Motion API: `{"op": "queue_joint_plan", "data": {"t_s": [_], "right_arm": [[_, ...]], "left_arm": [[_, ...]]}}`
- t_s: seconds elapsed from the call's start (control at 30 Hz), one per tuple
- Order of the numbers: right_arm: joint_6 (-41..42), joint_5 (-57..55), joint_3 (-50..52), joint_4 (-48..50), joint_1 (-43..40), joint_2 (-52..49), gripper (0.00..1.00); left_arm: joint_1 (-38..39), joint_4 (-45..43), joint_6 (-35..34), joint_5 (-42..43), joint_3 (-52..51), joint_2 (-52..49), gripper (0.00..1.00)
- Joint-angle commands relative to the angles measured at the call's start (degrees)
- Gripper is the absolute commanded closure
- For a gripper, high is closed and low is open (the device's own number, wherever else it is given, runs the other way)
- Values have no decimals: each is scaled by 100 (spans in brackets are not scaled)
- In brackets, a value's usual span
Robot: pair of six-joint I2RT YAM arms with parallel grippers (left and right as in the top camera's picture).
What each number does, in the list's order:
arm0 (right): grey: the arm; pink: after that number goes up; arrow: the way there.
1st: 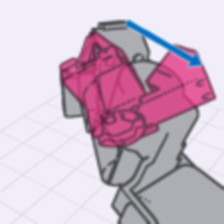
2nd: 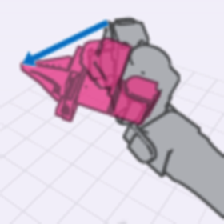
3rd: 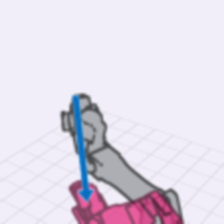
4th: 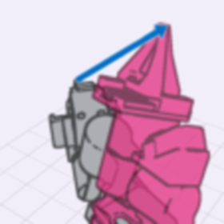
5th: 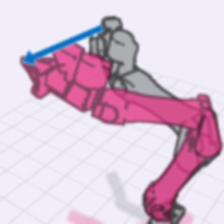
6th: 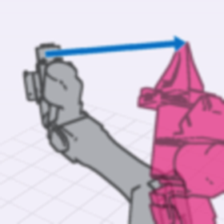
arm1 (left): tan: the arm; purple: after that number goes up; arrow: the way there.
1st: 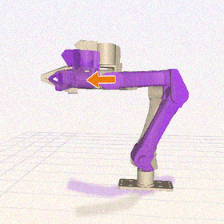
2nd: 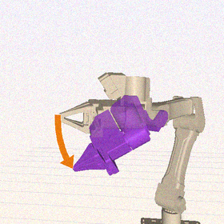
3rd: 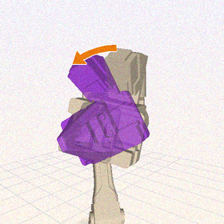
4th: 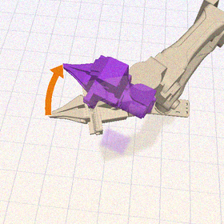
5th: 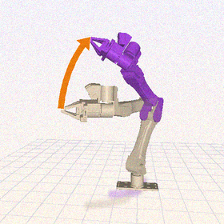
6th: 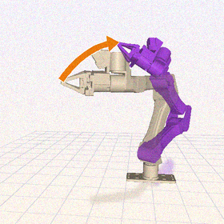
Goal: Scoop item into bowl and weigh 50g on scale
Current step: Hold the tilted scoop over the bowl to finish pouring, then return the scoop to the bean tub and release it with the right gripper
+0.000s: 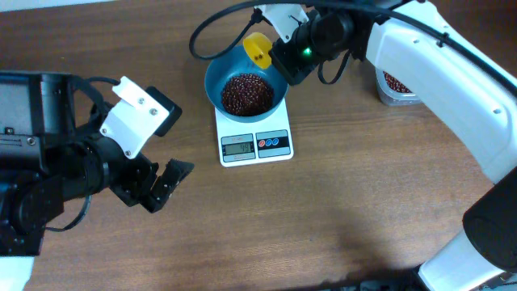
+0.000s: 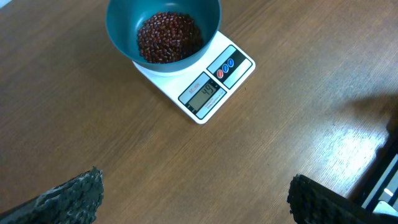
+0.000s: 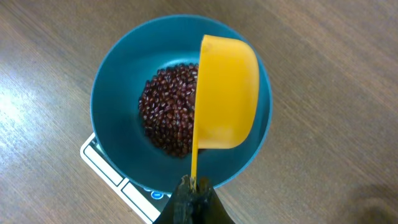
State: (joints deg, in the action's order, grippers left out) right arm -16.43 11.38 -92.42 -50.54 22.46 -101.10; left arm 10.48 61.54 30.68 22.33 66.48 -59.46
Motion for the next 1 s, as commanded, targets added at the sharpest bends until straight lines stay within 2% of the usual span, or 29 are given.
{"op": "queue_joint_plan", "data": {"t_s": [0.0,0.2,0.43,0.57,0.67,0.73,0.8,0.87,0.97], "right_arm": [[66,-282,-120,-107,48,109,96],[68,85,-306,-4,0,162,96],[68,-48,-306,28,-4,162,96],[94,-175,-308,684,-85,175,96],[1718,-144,-339,1633,-922,354,96],[2450,-26,-339,1696,-1637,455,96],[2964,717,-339,1659,-2365,476,96],[3198,1185,-339,1228,-2951,474,96],[3659,1213,-339,66,-3650,474,96]], "left_arm": [[-15,-11,109,79,0,17,1],[-15,-11,109,79,0,17,1],[-15,-11,109,79,0,17,1],[-15,-11,109,79,0,17,1],[-15,-11,109,81,0,17,1],[-15,-11,109,79,0,17,1],[-15,-11,109,81,0,17,1],[-15,-11,109,81,0,17,1],[-15,-11,109,81,0,17,1]]}}
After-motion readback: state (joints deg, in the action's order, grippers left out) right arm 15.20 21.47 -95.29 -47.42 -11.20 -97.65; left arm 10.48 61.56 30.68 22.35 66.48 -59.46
